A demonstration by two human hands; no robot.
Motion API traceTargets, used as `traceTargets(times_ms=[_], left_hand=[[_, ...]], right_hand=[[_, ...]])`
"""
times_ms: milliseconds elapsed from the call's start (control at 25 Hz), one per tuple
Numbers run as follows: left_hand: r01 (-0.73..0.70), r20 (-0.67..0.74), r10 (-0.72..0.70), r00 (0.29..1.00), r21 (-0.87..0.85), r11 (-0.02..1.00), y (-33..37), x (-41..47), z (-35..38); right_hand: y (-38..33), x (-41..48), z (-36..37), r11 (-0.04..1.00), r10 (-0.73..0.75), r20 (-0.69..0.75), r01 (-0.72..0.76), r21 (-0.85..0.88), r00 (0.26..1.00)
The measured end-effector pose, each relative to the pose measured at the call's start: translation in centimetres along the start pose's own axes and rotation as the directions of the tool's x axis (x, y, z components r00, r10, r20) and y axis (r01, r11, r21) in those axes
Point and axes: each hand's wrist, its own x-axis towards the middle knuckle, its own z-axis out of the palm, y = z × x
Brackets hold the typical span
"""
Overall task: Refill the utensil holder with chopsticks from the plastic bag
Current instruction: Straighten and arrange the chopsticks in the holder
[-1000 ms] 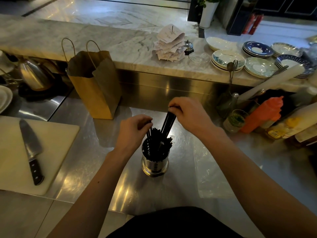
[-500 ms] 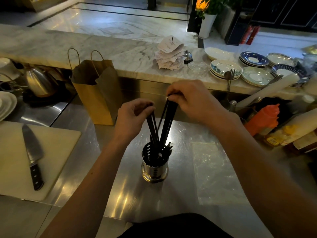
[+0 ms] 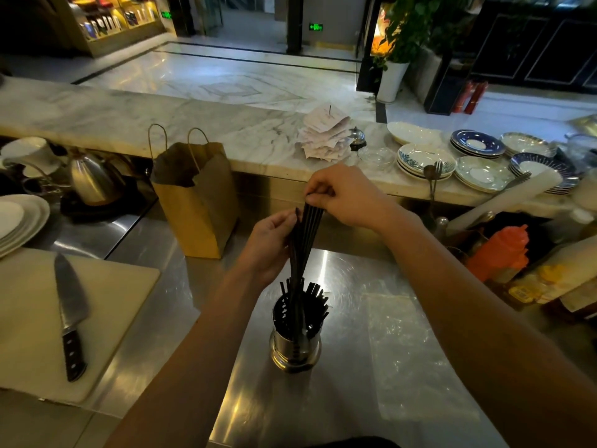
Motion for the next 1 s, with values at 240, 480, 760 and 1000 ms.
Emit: traceTargets(times_ms=[240, 480, 760, 1000], left_hand=[[0.043, -0.044, -0.046, 0.998, -0.056, 0.997, -0.1, -0.5, -0.5], [0.108, -0.094, -0.112, 0.989, -0.048, 0.993, -0.4, -0.5, -0.4], [0.061, -0.290, -0.212, 0.933, -0.453, 0.889, -0.4, -1.2, -2.8], [0.037, -0.294, -0.346, 0.891, -0.713, 0.701, -0.9, -1.6, -3.8]], right_hand=[[1.5, 0.0, 0.2, 0.988, 0.117, -0.011, -0.115, 0.102, 0.993], [2.0, -0.7, 0.5, 0.956, 0.154, -0.022, -0.143, 0.255, 0.988], [5.7, -3.3, 0.2, 0.778, 0.366, -0.173, -0.199, 0.595, 0.914], [8.0, -5.6, 4.2, 0.462, 0.689, -0.245, -0.153, 0.873, 0.683]])
